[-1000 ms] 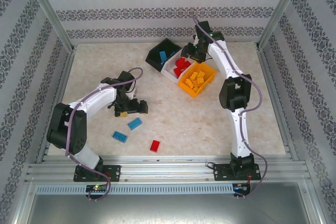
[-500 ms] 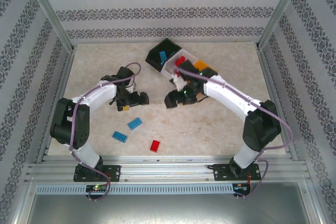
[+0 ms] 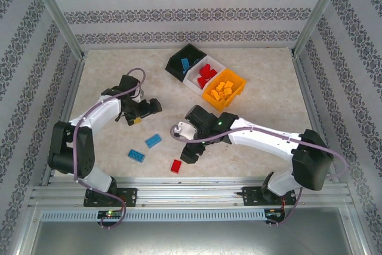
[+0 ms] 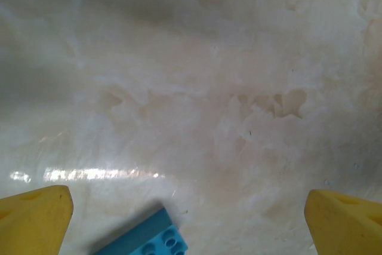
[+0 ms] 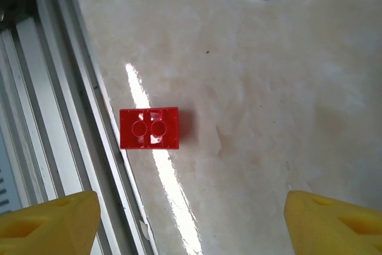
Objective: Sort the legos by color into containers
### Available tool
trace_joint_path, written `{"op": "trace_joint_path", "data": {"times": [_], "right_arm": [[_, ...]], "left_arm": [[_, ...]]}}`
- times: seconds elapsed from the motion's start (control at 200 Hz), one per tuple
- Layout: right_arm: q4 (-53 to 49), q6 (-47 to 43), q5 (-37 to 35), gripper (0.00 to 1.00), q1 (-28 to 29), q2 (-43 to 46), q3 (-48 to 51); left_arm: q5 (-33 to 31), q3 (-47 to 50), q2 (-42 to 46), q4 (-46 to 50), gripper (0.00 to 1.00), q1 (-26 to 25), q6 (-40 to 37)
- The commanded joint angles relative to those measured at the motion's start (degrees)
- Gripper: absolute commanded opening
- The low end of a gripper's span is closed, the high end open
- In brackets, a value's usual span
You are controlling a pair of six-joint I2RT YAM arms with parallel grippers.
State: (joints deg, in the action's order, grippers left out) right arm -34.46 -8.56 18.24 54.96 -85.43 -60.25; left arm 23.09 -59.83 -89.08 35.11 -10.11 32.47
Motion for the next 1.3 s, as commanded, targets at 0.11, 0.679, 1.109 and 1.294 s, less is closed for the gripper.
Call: {"op": "trace_joint_path", "data": {"times": [0.11, 0.679, 1.109, 1.294], "right_arm": [[0.8, -7.8, -1.1, 0.82, 5.8, -5.4, -0.7], [2.5, 3.3, -21.4, 0.78, 14.5, -21.8, -8.3], [-1.1, 7.7, -18.2, 0.33, 6.8, -24.3, -11.2], [-1.3, 8.4, -15.7, 0.32, 1.2, -22.3, -11.8]], "left_arm": [[-0.7, 3.6, 3.6, 1.3, 1.0, 0.3, 1.1], [-2.1, 2.5, 5.7, 7.4, 1.0, 0.3, -1.3], [-3.5, -0.4, 5.1, 9.7, 1.0, 1.5, -3.4], [-2.4, -1.4, 3.3, 8.2, 1.0, 2.7, -3.6]]}}
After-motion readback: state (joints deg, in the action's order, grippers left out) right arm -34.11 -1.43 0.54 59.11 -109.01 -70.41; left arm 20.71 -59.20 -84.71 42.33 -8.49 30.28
